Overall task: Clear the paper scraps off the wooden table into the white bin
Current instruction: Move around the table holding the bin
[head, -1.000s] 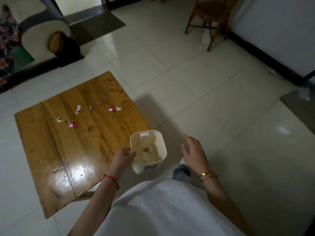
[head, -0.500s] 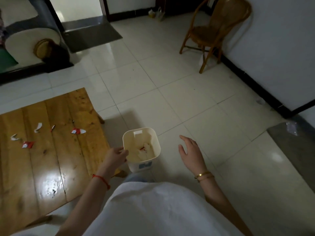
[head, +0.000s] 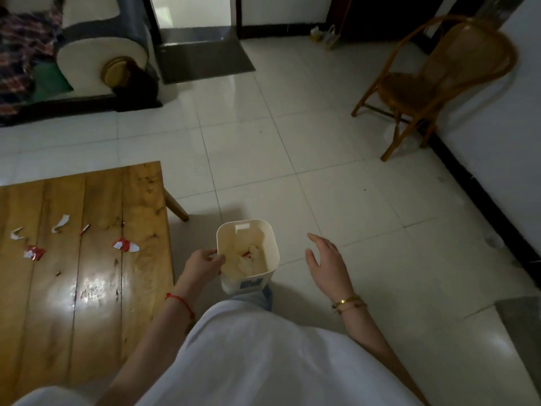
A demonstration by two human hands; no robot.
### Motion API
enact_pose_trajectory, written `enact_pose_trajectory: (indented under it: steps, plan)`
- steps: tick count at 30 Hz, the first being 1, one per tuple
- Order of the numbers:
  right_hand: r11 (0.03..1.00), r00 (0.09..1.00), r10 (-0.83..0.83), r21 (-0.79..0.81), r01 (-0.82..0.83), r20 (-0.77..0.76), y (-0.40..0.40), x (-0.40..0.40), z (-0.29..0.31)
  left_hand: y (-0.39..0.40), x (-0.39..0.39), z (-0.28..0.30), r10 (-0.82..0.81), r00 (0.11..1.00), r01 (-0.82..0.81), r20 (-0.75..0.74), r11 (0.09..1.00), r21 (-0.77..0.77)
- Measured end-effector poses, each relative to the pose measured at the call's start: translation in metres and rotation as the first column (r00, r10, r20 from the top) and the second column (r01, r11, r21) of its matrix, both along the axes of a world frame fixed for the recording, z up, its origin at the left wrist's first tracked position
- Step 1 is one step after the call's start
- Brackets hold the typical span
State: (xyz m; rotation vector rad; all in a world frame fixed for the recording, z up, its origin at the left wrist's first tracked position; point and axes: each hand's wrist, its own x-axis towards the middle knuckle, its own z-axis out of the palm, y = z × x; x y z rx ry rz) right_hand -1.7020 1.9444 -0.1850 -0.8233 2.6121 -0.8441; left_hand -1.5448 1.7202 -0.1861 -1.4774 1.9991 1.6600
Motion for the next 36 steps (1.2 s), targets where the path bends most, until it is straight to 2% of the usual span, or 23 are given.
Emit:
enact_pose_trajectory:
  steps: [6,10,14,17,21,26,36]
  plan:
    - [0.984,0.984,0.179,0.004,-0.179,-0.017,-0.100,-0.108,0.014,-0.057,-0.068,0.009,0.135,0.990,-0.136,-0.041,0.990,-0.020]
    - [0.949,0.949,0.315,-0.020,-0.315,-0.018,-0.171,-0.153,0.023,-0.089,-0.087,0.017,0.243,0.969,-0.245,-0.042,0.968,-0.046]
    - [0.879,0.879,0.476,-0.031,-0.476,-0.003,-0.239,-0.175,0.024,-0.107,-0.093,0.020,0.389,0.921,-0.390,-0.040,0.920,-0.045]
    - [0.793,0.793,0.609,-0.027,-0.608,0.011,-0.287,-0.185,0.021,-0.112,-0.094,0.017,0.513,0.858,-0.514,-0.030,0.858,-0.002]
    - [0.633,0.633,0.774,-0.009,-0.774,0.032,-0.348,-0.194,0.014,-0.113,-0.102,0.010,0.701,0.713,-0.701,0.022,0.712,0.038]
    - [0.391,0.391,0.919,0.012,-0.920,0.044,-0.415,-0.208,0.006,-0.108,-0.126,-0.003,0.898,0.435,-0.900,0.060,0.431,0.070]
    - [-0.079,-0.079,0.997,0.069,-0.994,0.011,-0.509,-0.197,-0.013,-0.097,-0.163,-0.042,0.995,0.033,-0.998,0.097,0.028,0.051]
